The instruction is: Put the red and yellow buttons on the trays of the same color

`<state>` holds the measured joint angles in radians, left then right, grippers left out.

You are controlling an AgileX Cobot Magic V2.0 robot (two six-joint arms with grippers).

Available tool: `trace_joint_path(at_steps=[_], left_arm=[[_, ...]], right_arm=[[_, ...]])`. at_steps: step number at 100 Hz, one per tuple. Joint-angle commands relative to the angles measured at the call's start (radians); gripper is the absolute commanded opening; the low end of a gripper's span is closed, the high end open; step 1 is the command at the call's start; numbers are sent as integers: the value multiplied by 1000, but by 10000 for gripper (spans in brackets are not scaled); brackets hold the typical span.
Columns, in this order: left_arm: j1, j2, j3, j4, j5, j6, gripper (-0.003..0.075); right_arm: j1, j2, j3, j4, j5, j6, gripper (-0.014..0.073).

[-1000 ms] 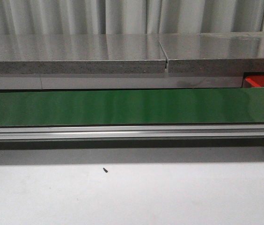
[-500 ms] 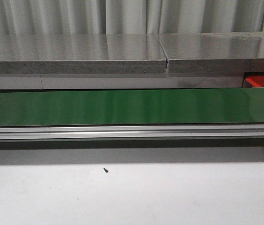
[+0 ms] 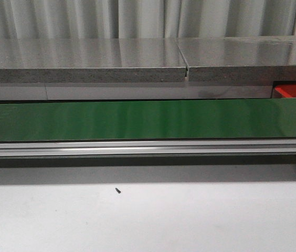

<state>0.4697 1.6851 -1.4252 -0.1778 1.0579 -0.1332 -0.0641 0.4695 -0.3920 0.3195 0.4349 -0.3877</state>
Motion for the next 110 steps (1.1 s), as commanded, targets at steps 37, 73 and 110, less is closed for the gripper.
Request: trace_joint_path(at_steps=[37,73,110], left_arm=[[-112,48,-44,-92,22,46,208],[-112,46,-139,-166,14,85,575],[-2,106,-181,-30,60,-119,533]], right_arm=[[1,2,-25,13,-70,-7,-115],[1,2,-25,13,-70,-7,-115],[1,2,-25,13,-70,-7,-115]])
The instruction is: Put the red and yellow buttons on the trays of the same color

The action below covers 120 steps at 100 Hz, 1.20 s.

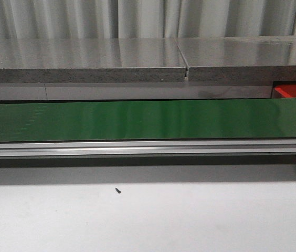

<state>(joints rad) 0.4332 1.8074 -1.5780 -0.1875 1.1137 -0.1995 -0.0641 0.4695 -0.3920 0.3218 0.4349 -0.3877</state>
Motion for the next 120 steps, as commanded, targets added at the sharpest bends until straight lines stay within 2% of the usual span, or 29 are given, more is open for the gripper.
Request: trace_joint_path(at_steps=[1,31,93,100,112,120], left_arm=[[40,-14,-28,-27,4,-55,533],[75,68,-32,-37,-29,-137,524],[68,217,-81,-41,-177,-139,516],[68,225,-81,-41,-184,-137,466],[68,226,-81,-41,-203,-132,304],[68,225,-81,-41,-208,-107,226]], right_arm=[[1,2,-25,11,-70,-7,-115],[1,2,-25,11,-70,-7,-115],[1,2,-25,11,-70,-7,-115],[1,2,-25,11,-70,-7,-115],[1,2,-25,11,-70,-7,-115],[1,2,-25,11,-70,-7,-115]])
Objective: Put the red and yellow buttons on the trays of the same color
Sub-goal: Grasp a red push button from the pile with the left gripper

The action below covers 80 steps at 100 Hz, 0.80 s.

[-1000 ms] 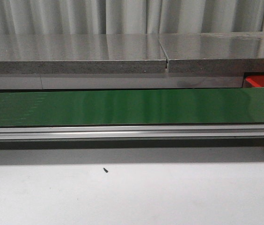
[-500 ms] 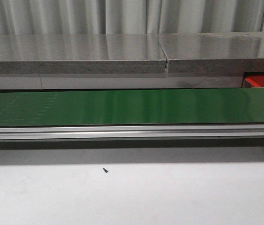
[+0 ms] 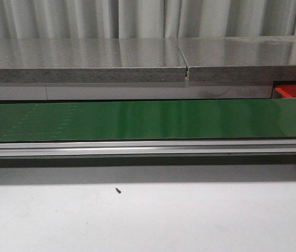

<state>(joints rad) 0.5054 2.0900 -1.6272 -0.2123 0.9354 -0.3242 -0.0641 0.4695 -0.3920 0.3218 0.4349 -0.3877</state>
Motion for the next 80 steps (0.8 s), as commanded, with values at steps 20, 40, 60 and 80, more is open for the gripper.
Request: trace_joint_path(at_steps=[20,40,60,80], left_arm=[[-4,-89,-32,-17,13,99,159],[-4,-197,-32,-17,17,171,159],[-14,-312,-25,-85,53,292,159],[-93,-358,-2,-82,58,308,159]], right_arm=[[1,2,-25,11,-70,-7,-115],[1,2,-25,11,-70,-7,-115],[1,2,-25,11,-70,-7,-115],[1,2,-25,11,-70,-7,-115]])
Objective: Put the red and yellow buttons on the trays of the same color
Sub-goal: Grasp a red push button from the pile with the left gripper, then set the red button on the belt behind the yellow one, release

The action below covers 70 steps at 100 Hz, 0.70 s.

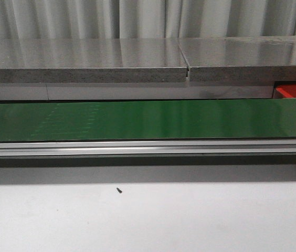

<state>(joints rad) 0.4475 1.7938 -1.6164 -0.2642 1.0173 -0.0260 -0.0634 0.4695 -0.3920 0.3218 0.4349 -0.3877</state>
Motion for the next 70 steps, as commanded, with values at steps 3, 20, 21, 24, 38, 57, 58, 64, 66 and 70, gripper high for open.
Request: trace_joint_path(at_steps=[3,20,21,24,38,57,58,64,66,70], left_arm=[[-45,-62,-8,-27,-24,10,159],[-77,-60,72,-27,-45,10,159],[-77,-60,75,-27,-45,10,159],[-80,-60,85,-27,-47,10,159],[-80,-60,100,-27,-38,10,173],[-80,-60,100,-27,-16,16,435],[-80,-60,100,-27,-14,16,447],[-80,-60,100,-29,-14,16,523],[-80,-60,100,-34,-14,16,535],[-80,-60,100,-34,-14,16,540]], right_arm=[[1,2,-25,11,-70,-7,-115],[1,2,-25,11,-70,-7,-115],[1,2,-25,11,-70,-7,-115],[1,2,-25,11,-70,-7,-115],[1,2,-25,11,-70,-7,-115],[1,2,-25,11,-70,-7,-115],[1,2,-25,11,-70,-7,-115],[1,2,-25,11,-70,-7,-115],[1,2,-25,11,-70,-7,-115],[1,2,-25,11,-70,-7,-115]])
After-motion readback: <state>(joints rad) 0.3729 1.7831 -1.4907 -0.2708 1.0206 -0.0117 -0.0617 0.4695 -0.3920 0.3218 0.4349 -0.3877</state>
